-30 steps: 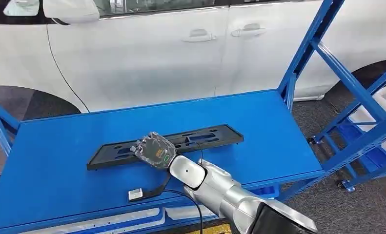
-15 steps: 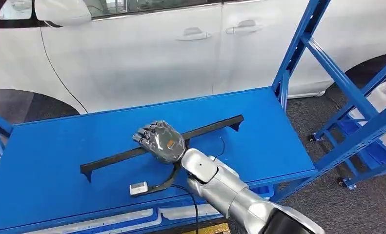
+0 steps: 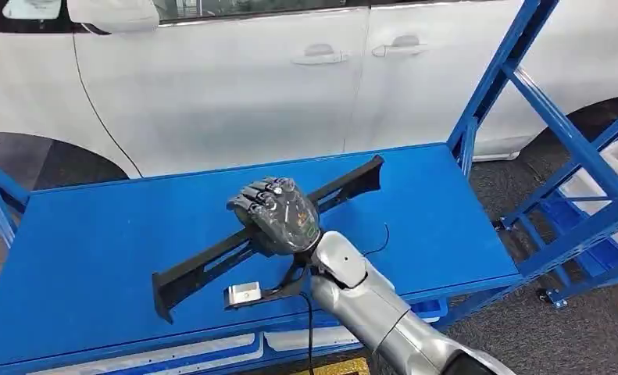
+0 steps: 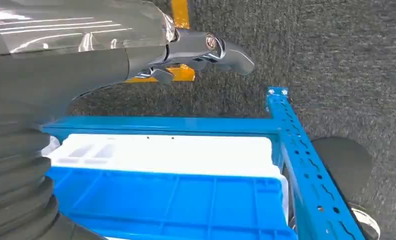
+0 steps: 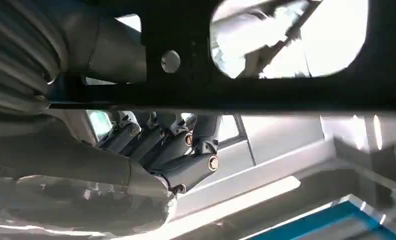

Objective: Take the parts from the cabinet and place them on the table.

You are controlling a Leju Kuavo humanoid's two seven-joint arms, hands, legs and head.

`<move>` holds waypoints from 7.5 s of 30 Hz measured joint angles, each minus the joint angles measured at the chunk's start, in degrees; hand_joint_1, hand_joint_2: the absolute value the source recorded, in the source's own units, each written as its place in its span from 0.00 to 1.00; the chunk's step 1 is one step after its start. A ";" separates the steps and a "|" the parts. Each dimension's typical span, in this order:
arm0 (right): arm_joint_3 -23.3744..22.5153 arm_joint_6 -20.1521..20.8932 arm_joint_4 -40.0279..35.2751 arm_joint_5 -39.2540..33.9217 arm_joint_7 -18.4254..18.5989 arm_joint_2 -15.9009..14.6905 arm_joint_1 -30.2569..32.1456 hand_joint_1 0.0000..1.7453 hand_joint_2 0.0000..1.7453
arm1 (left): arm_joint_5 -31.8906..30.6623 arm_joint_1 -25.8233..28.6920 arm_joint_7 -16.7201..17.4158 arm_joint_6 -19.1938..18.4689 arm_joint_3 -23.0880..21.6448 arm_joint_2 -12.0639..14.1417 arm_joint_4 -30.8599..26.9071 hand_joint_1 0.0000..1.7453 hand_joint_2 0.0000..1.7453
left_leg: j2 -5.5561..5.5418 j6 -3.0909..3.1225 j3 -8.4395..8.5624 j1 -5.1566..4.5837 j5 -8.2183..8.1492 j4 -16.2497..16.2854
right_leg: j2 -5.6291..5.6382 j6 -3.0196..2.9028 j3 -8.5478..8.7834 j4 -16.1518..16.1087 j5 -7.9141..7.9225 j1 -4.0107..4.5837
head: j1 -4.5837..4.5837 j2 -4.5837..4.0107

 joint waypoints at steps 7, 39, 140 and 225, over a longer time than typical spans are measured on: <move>-2.13 11.79 -13.88 -31.27 -7.55 -3.85 3.76 1.00 1.00 | 0.00 -0.06 -0.04 -0.15 0.83 0.04 0.00 0.00 1.00 | -0.02 -1.84 0.03 -0.40 -0.37 -0.18 | -0.08 -1.88 4.71 -10.53 3.42 -0.08 | 0.00 0.00; -5.56 19.52 -34.09 -42.35 -9.28 -9.36 9.12 1.00 1.00 | 0.00 -0.46 -0.63 -0.17 2.10 -0.30 0.00 0.00 1.00 | -0.02 -1.95 0.06 -0.41 -2.47 1.82 | -0.05 -2.04 5.50 -10.63 2.97 -0.26 | 0.00 0.00; -11.68 36.85 -47.62 -65.00 -8.90 -20.02 11.89 1.00 1.00 | 0.00 0.25 2.34 1.25 5.12 0.52 -0.09 0.00 1.00 | 0.35 -2.25 3.51 -0.19 -2.82 1.68 | -0.61 -1.46 3.28 -9.88 4.47 -0.38 | 0.00 0.00; -9.75 37.57 -44.01 -65.13 -6.90 -16.99 9.77 1.00 1.00 | 0.00 0.65 3.65 2.84 8.04 -0.02 -0.15 0.00 1.00 | 0.36 -2.13 0.95 -0.83 -5.92 4.27 | -0.65 -2.62 5.54 -10.78 3.40 -0.33 | 0.00 0.00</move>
